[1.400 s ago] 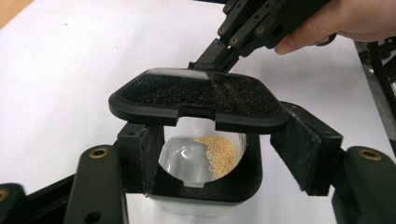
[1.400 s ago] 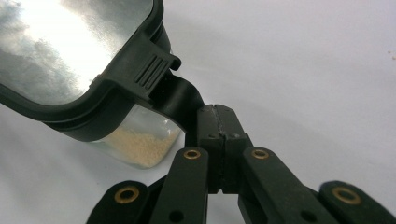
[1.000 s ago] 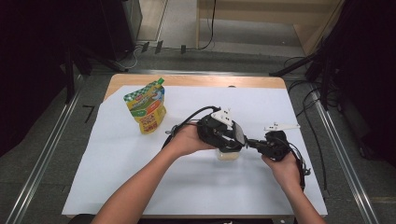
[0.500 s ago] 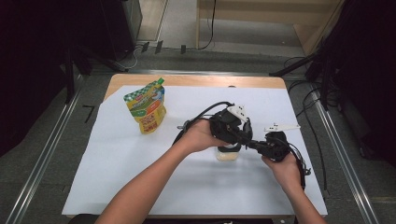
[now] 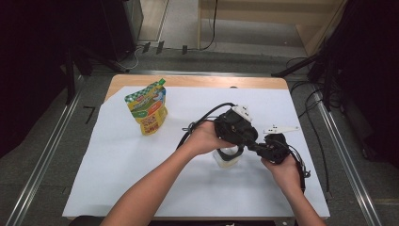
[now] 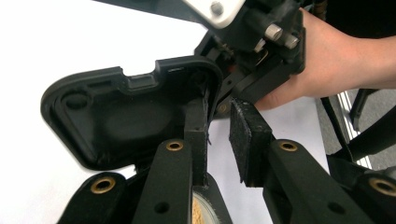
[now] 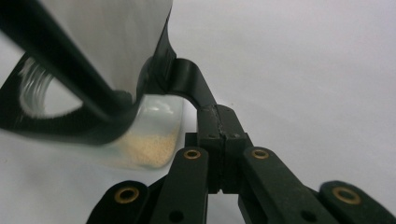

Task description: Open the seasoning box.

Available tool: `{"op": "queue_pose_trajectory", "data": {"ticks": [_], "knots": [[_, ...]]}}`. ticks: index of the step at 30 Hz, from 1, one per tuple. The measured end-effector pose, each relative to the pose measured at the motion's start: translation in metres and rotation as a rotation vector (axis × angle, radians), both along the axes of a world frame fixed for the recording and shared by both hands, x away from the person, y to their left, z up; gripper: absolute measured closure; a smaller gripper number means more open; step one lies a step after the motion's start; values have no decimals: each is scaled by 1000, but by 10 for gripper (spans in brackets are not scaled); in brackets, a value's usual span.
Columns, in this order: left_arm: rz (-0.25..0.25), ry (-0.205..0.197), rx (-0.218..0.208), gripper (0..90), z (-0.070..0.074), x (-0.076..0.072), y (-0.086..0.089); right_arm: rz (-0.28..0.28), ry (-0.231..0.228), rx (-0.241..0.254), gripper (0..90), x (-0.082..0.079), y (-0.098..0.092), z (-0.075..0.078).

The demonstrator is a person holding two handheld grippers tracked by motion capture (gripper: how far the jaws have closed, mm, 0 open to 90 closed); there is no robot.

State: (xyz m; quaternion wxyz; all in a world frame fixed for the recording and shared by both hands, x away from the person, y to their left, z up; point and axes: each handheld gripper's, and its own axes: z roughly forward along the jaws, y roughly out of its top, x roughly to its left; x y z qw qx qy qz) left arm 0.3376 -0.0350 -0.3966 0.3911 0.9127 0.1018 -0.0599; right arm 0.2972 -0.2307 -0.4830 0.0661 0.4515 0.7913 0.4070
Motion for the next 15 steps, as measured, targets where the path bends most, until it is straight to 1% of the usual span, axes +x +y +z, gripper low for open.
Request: {"op": "queue_pose_trajectory", "data": {"ticks": [4,7,8,11,12,13,14,15], "knots": [[10,-13,-12,770,6,-1,13,-5,4,1,900,-5,-7,1],[30,-13,-10,754,10,-2,23,-6,-3,11,900,-14,-10,5],[40,-4,-15,746,12,-2,28,-3,-4,16,900,-18,-11,7],[53,-6,-34,725,15,-4,40,8,-11,26,900,-30,-8,12],[67,-4,-40,718,16,-4,46,14,-10,25,900,-32,-7,14],[77,3,-41,706,17,-4,51,25,-25,14,900,-36,-4,17],[81,8,-40,694,17,-4,56,30,-29,11,900,-40,-3,19],[94,2,-41,679,17,-5,62,35,-31,11,900,-43,-1,20]]}}
